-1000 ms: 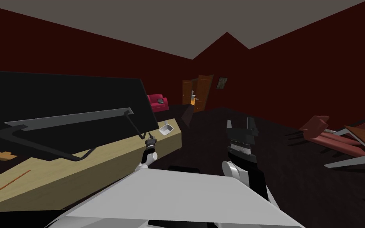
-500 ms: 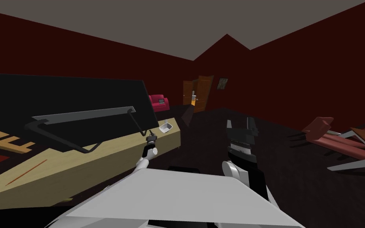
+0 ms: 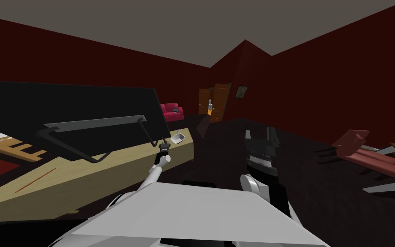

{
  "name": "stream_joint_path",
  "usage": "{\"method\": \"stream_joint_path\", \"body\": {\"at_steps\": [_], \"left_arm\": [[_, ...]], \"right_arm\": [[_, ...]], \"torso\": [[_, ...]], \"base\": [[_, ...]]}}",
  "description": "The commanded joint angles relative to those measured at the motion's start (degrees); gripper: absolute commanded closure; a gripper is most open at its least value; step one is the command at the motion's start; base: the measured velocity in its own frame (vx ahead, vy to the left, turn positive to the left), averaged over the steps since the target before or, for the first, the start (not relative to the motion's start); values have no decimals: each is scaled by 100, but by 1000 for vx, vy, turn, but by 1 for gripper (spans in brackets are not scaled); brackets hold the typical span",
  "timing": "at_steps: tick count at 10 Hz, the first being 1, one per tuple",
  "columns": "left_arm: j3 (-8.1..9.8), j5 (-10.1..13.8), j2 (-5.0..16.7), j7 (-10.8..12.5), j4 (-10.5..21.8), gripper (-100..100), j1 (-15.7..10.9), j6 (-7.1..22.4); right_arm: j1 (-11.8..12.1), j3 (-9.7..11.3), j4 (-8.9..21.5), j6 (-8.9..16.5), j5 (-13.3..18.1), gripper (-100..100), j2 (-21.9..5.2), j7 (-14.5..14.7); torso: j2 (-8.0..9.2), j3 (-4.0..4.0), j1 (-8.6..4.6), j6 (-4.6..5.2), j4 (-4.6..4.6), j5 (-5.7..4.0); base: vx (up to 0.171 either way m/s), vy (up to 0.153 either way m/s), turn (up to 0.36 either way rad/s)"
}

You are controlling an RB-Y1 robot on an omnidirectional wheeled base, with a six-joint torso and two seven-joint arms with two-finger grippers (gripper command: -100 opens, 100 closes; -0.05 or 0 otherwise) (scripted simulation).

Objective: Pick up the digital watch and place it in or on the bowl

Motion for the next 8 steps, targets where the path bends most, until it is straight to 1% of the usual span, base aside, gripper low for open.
{"method": "stream_joint_path", "body": {"at_steps": [1,3,4,5,7,8], "left_arm": [[52,41,-10,-244,-86,100,-150,145],[80,74,-28,-428,-125,100,-268,207],[100,104,-51,-611,-159,100,-378,254],[107,118,-64,-698,-173,100,-429,274],[120,158,-111,-979,-213,100,-591,331],[122,167,-124,-1054,-222,100,-632,344]], "right_arm": [[0,0,0,0,0,0,0,0],[1,-1,0,0,0,0,-1,0],[1,-1,0,0,0,0,-1,0],[1,-1,0,0,0,0,-1,0],[2,-1,0,0,0,0,-1,0],[2,-1,0,0,0,0,-1,0]], "torso": [[0,0,0,0,0,0],[-31,-18,15,2,-6,1],[-36,-23,18,5,-10,3],[-49,-28,20,4,-9,0],[-60,-36,21,7,-15,2],[-71,-42,26,8,-17,1]], "base": [[126,-60,11],[142,-44,-2],[177,-36,-11],[177,-21,-6],[208,-25,-14],[159,-1,-14]]}}
